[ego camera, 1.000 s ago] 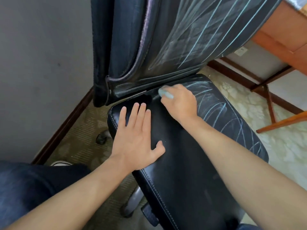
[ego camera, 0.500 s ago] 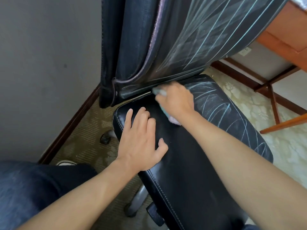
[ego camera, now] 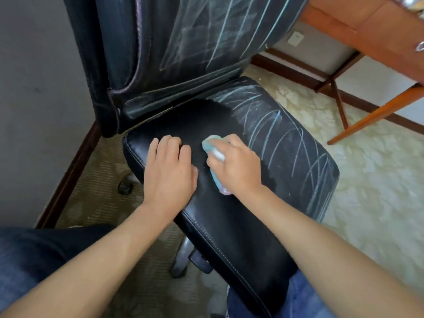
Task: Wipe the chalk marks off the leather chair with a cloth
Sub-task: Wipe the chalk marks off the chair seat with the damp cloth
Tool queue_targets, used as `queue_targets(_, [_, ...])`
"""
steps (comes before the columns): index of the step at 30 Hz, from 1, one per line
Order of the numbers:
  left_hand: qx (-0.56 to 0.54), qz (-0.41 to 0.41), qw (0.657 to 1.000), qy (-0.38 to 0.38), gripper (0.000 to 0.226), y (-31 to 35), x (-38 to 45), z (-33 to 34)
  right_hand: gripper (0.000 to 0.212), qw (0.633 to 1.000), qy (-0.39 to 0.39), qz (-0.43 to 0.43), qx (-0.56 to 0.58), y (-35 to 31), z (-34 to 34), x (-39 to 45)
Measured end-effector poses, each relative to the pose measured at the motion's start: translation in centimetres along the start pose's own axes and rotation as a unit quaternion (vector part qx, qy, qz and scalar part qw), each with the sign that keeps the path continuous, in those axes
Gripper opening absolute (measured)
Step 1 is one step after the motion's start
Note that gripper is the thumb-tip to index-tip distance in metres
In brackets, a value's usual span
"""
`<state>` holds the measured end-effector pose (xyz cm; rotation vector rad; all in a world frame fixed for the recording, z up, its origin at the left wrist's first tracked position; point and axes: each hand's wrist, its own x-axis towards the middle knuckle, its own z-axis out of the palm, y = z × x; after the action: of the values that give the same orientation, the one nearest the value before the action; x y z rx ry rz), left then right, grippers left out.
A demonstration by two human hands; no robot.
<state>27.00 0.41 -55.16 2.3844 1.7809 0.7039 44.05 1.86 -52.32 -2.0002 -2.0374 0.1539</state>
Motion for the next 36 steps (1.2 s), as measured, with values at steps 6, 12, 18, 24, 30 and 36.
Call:
queue_targets(6, [-0.012, 0.079, 0.991, -0.103, 0.05, 7.1, -4.4, 0.2, 0.032, 0.999, 0.004, 0.033, 0.001, 3.6, -2.5, -7.8])
queue_targets(12, [0.098, 0.152, 0.96, -0.216, 0.09, 11.3, -8.8, 0.6, 0.032, 0.989, 0.011, 0.133, -0.064, 9.7, -5.7, -12.6])
queue_targets(18, [0.143, 0.147, 0.948, -0.245, 0.086, 11.4, -8.9, 0.2, 0.032, 0.964, 0.076, 0.256, -0.016, 14.0, -5.8, -15.6])
queue_targets(24, [0.148, 0.144, 0.942, -0.264, 0.078, 10.0, -8.9, -0.6, 0.031, 0.994, 0.061, 0.072, 0.046, 8.5, -4.2, -20.6])
queue_targets(30, [0.148, 0.146, 0.938, -0.279, 0.076, 7.0, -8.3, -1.8, 0.033, 0.982, 0.095, 0.154, 0.056, 11.4, -3.9, -22.2])
queue_targets(36, [0.118, 0.099, 0.944, -0.292, 0.059, 5.7, -8.0, -2.1, 0.035, 0.985, 0.12, 0.115, 0.052, 3.8, -1.0, -23.4])
